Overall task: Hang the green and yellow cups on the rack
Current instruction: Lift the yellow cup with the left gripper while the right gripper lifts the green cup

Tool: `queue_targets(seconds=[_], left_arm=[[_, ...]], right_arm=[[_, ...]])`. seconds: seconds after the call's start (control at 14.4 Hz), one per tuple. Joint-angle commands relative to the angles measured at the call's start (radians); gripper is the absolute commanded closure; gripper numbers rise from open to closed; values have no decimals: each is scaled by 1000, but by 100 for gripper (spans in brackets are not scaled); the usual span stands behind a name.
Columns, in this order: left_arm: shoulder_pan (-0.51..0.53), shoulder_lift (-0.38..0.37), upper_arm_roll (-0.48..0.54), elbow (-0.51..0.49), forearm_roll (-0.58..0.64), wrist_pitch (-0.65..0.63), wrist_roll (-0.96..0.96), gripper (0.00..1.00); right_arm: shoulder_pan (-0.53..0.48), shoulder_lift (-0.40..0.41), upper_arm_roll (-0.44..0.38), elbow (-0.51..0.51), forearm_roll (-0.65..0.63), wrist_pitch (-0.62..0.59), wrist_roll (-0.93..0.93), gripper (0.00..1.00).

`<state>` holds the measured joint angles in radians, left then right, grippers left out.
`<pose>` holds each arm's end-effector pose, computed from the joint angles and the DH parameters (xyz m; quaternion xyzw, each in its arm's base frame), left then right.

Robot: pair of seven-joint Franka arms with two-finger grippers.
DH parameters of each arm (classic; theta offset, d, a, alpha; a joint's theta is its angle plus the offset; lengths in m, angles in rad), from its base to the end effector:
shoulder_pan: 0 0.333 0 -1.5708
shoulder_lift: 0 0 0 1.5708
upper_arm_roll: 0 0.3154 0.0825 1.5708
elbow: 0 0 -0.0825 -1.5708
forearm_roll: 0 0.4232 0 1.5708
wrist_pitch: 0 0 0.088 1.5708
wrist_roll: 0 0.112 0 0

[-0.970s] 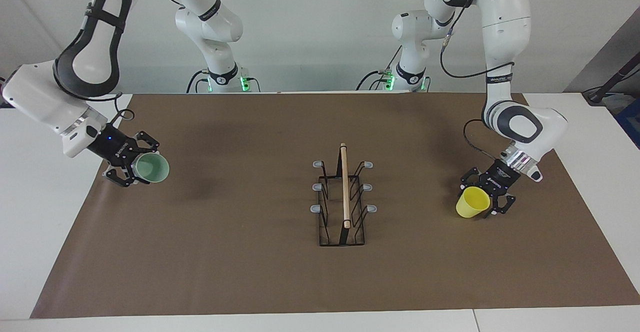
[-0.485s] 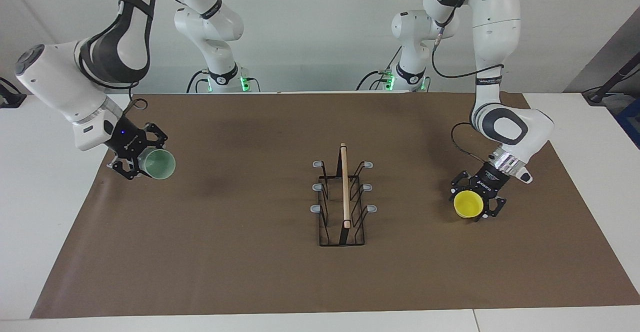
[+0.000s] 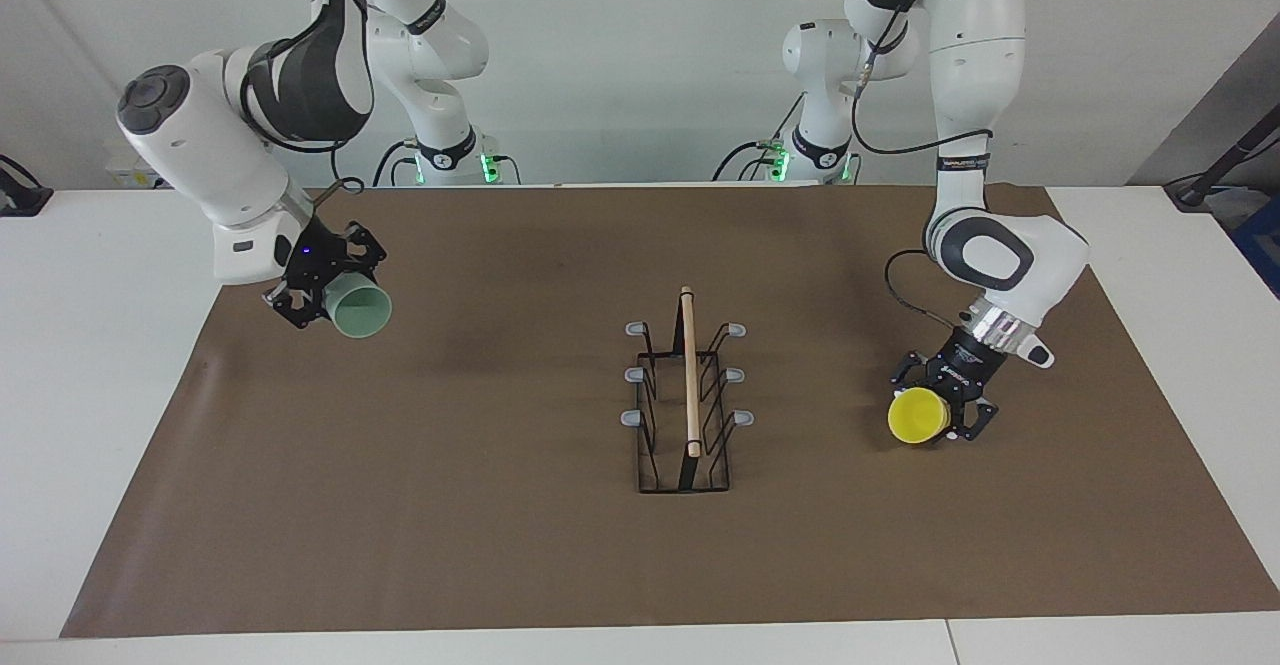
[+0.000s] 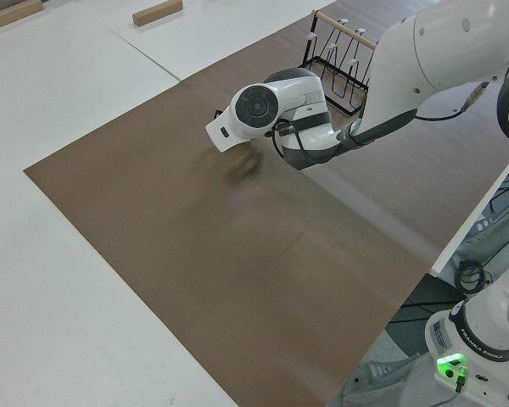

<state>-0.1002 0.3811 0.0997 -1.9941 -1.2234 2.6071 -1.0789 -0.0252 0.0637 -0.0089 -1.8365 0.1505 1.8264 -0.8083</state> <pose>0.6496 0.0156 0.2519 0.4725 0.8094 -0.0832 0.3388 0.6094 -0.0078 0.4664 -0.9310 -0.3561 0.0042 0.0805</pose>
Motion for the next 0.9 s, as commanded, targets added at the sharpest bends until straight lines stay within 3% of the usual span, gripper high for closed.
queue_targets(seconds=[0.0,0.35,0.48,0.69,0.83], left_arm=[[-64,-47,11,-28,-22,149,17,100],[-62,-88,20,-2,-10,196,13,100],[-64,-112,46,0,22,197,11,100],[-64,-117,74,29,111,189,11,100],[-64,-117,74,58,244,183,14,100]], right_arm=[[33,-24,-2,-10,-25,-56,227,100],[62,-35,39,-13,33,-107,698,100],[61,-35,66,-13,131,-111,913,100],[62,-32,73,-12,315,-90,1377,100],[62,-25,75,-13,446,-58,1565,100]])
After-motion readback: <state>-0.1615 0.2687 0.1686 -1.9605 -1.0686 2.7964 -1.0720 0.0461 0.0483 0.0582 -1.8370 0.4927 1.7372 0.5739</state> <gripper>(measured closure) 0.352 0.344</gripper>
